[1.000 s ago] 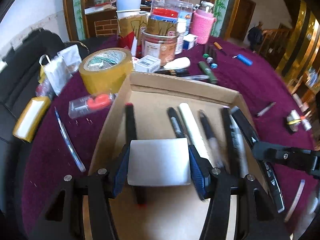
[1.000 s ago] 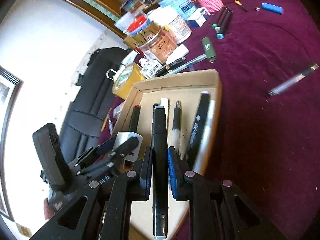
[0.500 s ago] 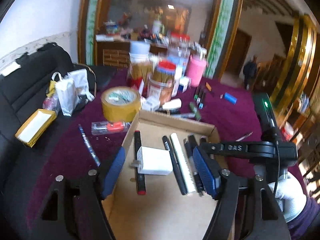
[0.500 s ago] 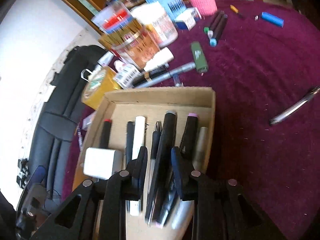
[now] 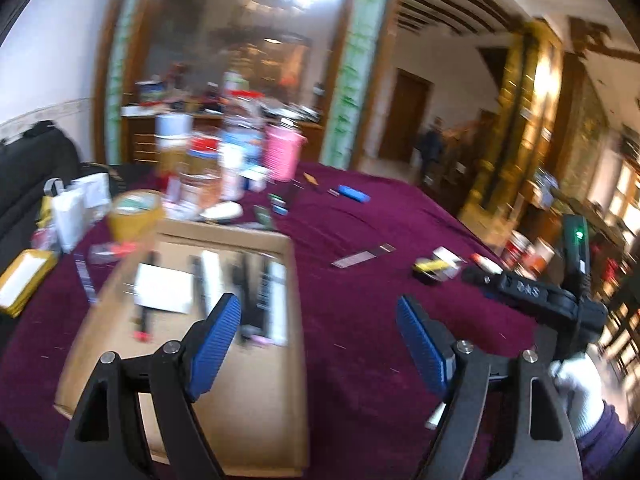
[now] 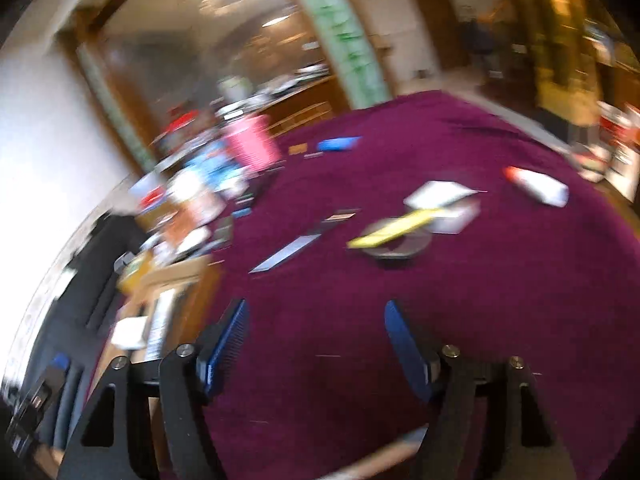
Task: Organize rigid objects
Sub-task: 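Move both tools back over the table, then grasp the white pen with the left tool while the right tool grasps the white orange-capped glue bottle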
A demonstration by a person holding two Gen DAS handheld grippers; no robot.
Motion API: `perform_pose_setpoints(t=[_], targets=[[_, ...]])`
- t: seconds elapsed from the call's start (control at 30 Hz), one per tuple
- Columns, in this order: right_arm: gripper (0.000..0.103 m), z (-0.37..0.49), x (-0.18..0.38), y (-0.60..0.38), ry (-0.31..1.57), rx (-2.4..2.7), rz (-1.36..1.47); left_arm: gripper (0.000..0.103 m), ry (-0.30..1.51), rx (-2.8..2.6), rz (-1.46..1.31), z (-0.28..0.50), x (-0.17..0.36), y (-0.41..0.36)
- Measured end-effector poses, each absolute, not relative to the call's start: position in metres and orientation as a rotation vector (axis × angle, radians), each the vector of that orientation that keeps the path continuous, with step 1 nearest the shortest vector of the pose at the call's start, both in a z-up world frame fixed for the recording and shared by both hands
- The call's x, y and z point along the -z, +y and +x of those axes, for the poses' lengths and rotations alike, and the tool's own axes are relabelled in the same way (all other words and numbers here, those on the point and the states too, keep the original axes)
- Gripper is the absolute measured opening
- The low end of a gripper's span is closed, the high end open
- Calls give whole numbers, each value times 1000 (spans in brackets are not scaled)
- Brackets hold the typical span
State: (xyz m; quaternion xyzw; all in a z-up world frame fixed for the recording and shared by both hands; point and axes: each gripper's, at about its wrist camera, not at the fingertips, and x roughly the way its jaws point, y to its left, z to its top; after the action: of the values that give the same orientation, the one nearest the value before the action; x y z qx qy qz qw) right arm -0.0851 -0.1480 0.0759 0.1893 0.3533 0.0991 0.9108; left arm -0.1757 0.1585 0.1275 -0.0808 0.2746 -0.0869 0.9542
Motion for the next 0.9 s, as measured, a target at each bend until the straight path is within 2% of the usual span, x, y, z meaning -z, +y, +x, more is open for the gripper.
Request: perform_pose_setpoints(t=[0.33, 0.67, 0.9], targets=[[75, -103, -61, -257, 694, -3, 550, 80, 655, 309, -112, -179, -113, 82], [77, -62, -57, -287, 692, 46, 468, 80, 698, 334, -70, -179, -101, 44], [78, -70, -50, -296, 630, 33, 494, 80, 747, 366, -78, -165, -90, 28]])
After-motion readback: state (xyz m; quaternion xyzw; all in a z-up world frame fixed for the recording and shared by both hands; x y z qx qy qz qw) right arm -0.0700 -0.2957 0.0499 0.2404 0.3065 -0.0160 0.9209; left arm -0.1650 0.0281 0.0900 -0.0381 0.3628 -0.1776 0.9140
